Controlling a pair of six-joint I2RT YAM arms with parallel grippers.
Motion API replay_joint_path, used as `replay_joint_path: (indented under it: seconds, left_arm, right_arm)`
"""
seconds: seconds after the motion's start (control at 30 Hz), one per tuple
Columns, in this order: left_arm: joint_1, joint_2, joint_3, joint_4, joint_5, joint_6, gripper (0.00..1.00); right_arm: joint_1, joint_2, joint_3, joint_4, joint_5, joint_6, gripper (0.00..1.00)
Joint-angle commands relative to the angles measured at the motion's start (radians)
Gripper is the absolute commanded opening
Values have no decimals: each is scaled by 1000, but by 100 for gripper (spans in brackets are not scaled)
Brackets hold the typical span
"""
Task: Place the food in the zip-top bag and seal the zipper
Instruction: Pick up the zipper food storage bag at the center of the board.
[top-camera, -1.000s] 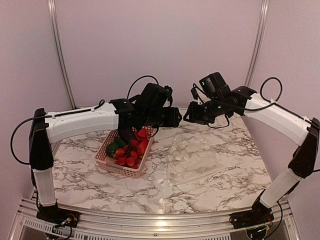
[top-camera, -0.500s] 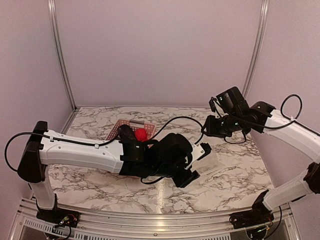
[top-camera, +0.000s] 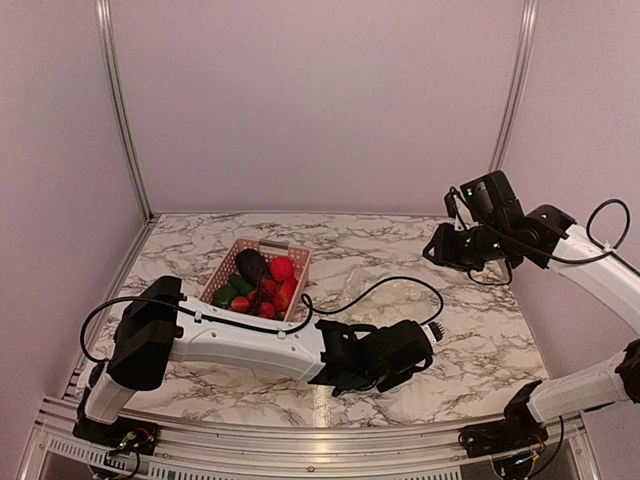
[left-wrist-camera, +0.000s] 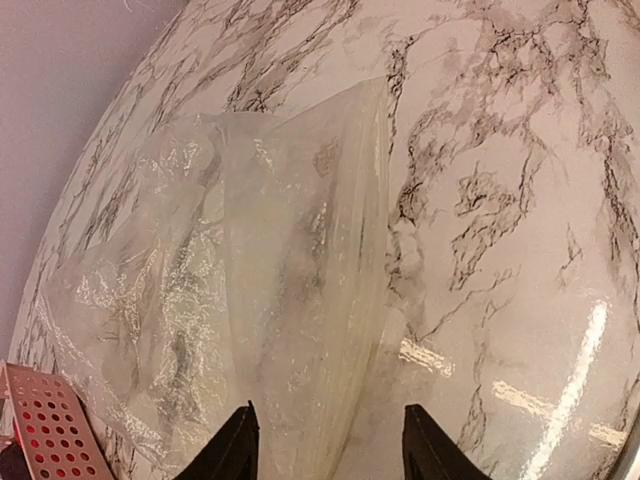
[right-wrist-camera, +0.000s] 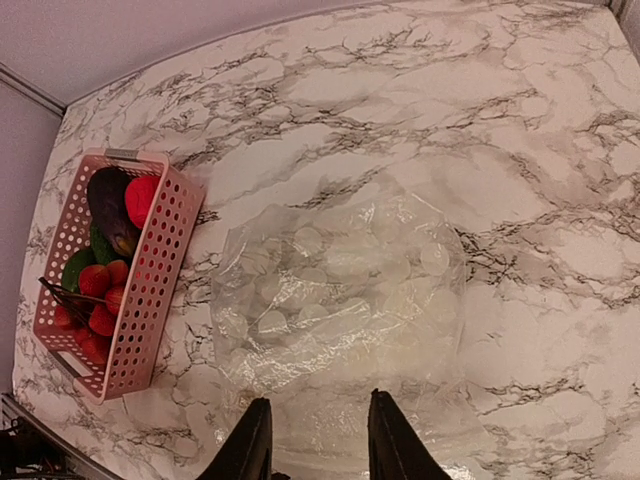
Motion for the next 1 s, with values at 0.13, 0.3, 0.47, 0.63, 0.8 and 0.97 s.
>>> replay_joint_path:
  seconds: [0.13, 0.3, 0.47, 0.63, 0.8, 0.97]
  left_arm:
    - [-15, 180, 181, -123, -219, 61, 49]
    - [-12, 218, 196, -104, -268, 93, 46]
    - [2, 215, 210, -84, -345, 97, 18]
    - [56, 149, 271, -159, -286, -38, 0]
    - [144, 20, 331, -274, -143, -290, 0]
    - [225, -136, 318, -297, -91, -471, 0]
  right_arm:
    - [-14, -36, 38, -29, -36, -21, 31]
    - [-13, -25, 62, -38, -43, -41, 31]
    - [-15, -20, 83, -45, -47, -47, 31]
    - [-23, -19, 159, -84, -22, -76, 31]
    - [-24, -6, 328, -139, 66, -124, 35]
    - [-24, 64, 405, -85, 44, -165, 36]
